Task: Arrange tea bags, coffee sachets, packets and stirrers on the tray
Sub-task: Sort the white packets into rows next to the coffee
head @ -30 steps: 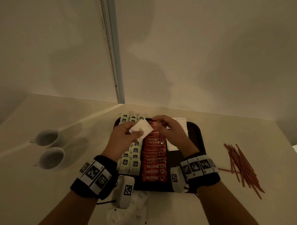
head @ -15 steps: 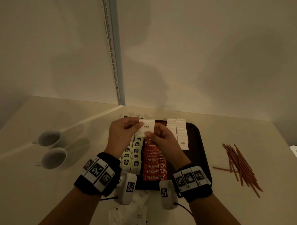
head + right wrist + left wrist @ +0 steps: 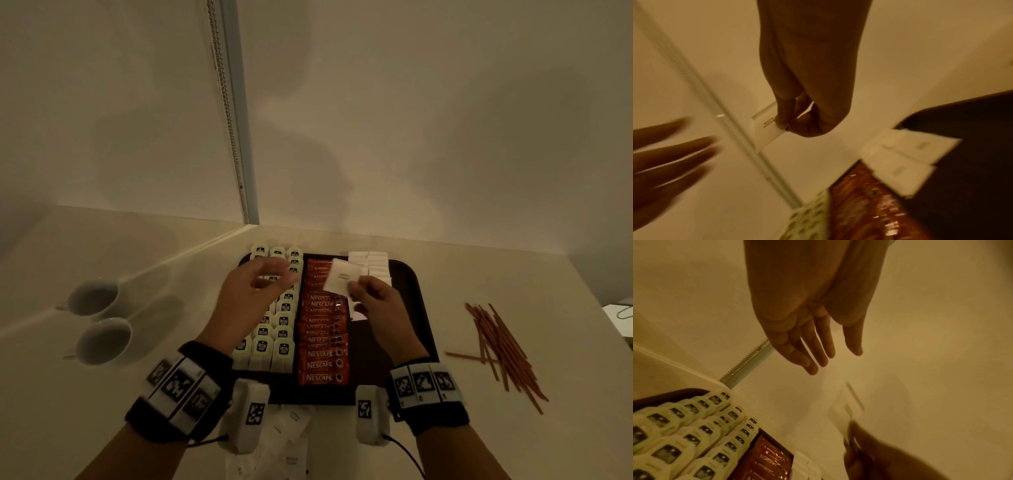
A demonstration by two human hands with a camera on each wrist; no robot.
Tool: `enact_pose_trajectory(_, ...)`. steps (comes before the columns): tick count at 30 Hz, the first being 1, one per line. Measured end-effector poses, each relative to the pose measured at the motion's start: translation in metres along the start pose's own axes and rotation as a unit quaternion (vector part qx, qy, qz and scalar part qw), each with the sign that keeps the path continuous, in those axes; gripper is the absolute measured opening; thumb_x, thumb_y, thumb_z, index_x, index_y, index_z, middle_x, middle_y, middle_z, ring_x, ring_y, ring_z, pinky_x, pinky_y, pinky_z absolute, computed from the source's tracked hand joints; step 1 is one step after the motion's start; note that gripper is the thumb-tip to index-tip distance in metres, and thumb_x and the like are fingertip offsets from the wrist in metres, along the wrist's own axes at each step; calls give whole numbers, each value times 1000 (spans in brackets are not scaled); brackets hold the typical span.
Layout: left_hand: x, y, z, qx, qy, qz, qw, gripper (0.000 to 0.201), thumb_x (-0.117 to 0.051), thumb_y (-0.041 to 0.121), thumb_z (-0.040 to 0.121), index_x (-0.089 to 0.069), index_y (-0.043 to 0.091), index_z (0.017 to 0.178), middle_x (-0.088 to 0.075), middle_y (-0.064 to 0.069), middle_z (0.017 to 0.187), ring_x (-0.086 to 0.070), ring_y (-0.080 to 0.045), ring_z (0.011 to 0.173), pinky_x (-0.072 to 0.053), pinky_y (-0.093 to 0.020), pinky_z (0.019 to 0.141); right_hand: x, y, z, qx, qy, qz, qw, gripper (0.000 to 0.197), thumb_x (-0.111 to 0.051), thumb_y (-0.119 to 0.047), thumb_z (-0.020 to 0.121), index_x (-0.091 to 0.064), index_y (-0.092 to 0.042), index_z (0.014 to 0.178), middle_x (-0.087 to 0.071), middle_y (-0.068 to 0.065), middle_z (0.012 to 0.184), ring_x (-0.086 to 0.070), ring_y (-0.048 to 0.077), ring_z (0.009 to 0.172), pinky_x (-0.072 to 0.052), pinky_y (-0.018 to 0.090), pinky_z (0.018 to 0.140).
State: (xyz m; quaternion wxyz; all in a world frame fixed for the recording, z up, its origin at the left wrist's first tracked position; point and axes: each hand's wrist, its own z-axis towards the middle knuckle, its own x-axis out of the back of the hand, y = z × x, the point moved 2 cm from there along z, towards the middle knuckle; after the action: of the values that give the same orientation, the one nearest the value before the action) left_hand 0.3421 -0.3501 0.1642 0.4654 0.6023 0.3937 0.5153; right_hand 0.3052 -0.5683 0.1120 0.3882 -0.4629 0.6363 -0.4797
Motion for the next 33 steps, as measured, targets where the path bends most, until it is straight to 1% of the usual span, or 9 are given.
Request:
enact_pose_trajectory(3, 26, -19, -19, 26, -50, 12, 998, 11, -61, 18, 90, -70, 22, 97, -72, 7, 92, -67, -7, 80, -51, -19, 70, 40, 30, 16, -26, 92, -96, 991, 11, -54, -14, 93, -63, -10, 98, -66, 2, 94, -61, 15, 85, -49, 24, 68)
enact_pose_trajectory(6, 52, -48, -44, 61, -70, 28, 995, 17, -56, 7, 91, -69, 18, 93, -73, 2, 89, -67, -11, 73, -50, -18, 64, 69, 63, 29, -63, 138, -248, 957, 20, -57, -17, 92, -62, -6, 109, -65, 7, 103, -60, 20, 94, -52, 34, 82)
enact_pose_trajectory(11, 92, -103, -86, 164, -7, 23, 986, 19, -54, 1, 91, -69, 12, 92, -74, -2, 82, -66, -24, 72, -49, -34, 67, 74, 95, 39, -109, 122, -317, 934, 22, -62, -18, 89, -60, -8, 108, -63, 8, 110, -60, 22, 101, -51, 42, 92)
enact_pose_trajectory(13, 106, -121, -101, 198, 21, 15, 980, 20, -53, -1, 91, -69, 11, 91, -74, -8, 82, -65, -31, 74, -49, -33, 67, 71, 98, 42, -108, 117, -321, 934, 25, -62, -18, 89, -61, -6, 110, -63, 9, 112, -59, 23, 103, -49, 39, 94)
enact_pose_trajectory(16, 127, -142, -120, 238, 50, 18, 970, 20, -52, -2, 92, -68, 9, 91, -74, -7, 78, -63, -32, 74, -50, -27, 60, 66, 97, 46, -100, 116, -341, 927, 25, -62, -18, 89, -61, -5, 111, -63, 10, 112, -58, 22, 104, -44, 30, 89)
enact_pose_trajectory(23, 164, -181, -151, 327, 88, 26, 940, 18, -49, 8, 96, -67, 8, 99, -71, -12, 93, -63, -36, 86, -45, -35, 72, 55, 92, 46, -63, 168, -361, 915, 17, -63, -10, 87, -62, -1, 102, -63, 12, 106, -58, 22, 99, -41, 23, 82)
enact_pose_trajectory(27, 168, -184, -161, 333, 97, 23, 938, 18, -49, 8, 96, -66, 10, 96, -70, -15, 97, -64, -36, 86, -45, -34, 71, 51, 93, 46, -50, 181, -361, 914, 12, -64, -11, 87, -58, -4, 94, -58, 7, 91, -60, 25, 94, -41, 25, 74)
enact_pose_trajectory(30, 172, -182, -170, 323, 106, 20, 940, 17, -49, 8, 96, -67, 9, 97, -70, -14, 96, -63, -36, 86, -45, -35, 72, 49, 86, 42, -46, 193, -345, 917, 20, -67, -16, 85, -55, -4, 94, -56, 5, 88, -60, 26, 91, -40, 27, 71)
enact_pose_trajectory(33, 175, -178, -178, 311, 112, 6, 944, 18, -48, 9, 96, -66, 10, 96, -69, -15, 97, -62, -36, 86, -44, -35, 71, 34, 68, 29, -5, 158, -337, 928, 27, -67, -25, 86, -56, -6, 101, -58, 4, 90, -59, 18, 84, -41, 23, 68)
